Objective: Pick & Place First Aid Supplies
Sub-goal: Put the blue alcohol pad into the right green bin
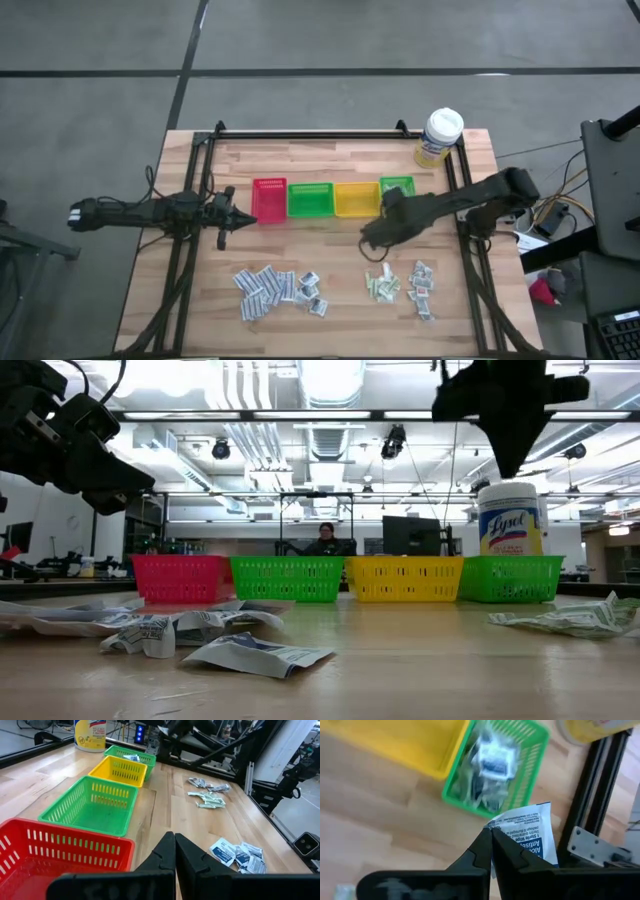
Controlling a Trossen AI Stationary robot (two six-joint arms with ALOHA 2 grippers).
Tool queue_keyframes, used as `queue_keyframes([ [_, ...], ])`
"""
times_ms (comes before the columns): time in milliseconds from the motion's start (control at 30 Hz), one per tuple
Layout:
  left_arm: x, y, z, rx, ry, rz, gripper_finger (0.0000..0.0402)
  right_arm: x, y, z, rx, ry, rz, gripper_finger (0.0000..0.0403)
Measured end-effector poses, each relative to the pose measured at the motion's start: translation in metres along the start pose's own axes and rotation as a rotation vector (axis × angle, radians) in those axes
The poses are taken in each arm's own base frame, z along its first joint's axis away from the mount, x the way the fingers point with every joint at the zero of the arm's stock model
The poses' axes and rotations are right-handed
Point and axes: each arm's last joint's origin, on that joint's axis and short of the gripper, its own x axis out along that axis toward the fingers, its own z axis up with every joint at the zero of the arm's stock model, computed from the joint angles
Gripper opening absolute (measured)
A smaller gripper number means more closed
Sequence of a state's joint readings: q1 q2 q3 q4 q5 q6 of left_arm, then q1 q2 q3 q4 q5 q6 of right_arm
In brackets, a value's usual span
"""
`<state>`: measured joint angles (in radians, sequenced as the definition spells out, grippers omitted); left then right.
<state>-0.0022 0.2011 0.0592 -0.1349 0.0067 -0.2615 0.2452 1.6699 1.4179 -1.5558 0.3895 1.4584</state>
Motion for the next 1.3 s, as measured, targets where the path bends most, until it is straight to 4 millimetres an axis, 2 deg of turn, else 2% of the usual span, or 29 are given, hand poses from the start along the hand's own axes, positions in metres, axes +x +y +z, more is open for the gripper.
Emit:
queue_keyframes([
  [167,0.000,0.000,0.000,0.000,0.000,0.000,0.0000,-0.004,-0.021,0.010,0.172,-0.059,0.033,0.0008],
  [367,0.000,0.000,0.000,0.000,0.000,0.000,0.0000,0.004,-0.028,0.025,0.264,-0.058,0.018,0.0008],
  [600,0.000,0.000,0.000,-0.003,-0.001,0.000,0.0000,0.014,-0.028,0.040,0.257,-0.043,-0.015,0.0008],
  [800,0.000,0.000,0.000,-0.003,0.000,0.000,0.0000,0.022,-0.026,0.043,0.262,-0.011,0.000,0.0008],
  [1300,0.000,0.000,0.000,-0.004,0.000,0.000,0.0000,0.072,-0.017,0.052,0.209,0.056,0.090,0.0008],
])
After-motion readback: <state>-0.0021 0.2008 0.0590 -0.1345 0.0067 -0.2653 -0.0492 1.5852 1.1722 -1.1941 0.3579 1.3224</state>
